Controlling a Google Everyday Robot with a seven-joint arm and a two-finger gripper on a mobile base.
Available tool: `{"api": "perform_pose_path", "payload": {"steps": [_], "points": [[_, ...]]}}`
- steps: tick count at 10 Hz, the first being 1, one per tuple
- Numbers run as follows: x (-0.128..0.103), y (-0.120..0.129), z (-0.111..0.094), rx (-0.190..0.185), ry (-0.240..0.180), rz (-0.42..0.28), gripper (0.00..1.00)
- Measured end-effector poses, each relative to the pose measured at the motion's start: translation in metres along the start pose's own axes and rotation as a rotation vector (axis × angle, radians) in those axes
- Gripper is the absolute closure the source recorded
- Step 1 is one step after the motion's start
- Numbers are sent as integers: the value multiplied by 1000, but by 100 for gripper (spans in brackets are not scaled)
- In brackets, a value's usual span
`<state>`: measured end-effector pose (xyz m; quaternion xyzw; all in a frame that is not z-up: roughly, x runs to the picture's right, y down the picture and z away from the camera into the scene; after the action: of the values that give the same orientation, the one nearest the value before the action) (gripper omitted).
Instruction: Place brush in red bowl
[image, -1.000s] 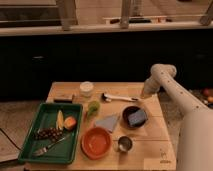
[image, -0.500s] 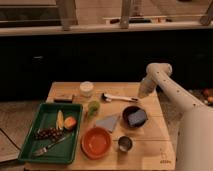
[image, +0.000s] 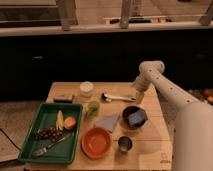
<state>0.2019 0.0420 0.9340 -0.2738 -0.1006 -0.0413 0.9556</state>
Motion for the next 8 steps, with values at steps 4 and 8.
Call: {"api": "perform_pose_path", "payload": {"steps": [4, 8], "points": [[-28, -7, 13, -11, -13, -62, 20], [-42, -6, 34, -28, -77, -89, 42]]}}
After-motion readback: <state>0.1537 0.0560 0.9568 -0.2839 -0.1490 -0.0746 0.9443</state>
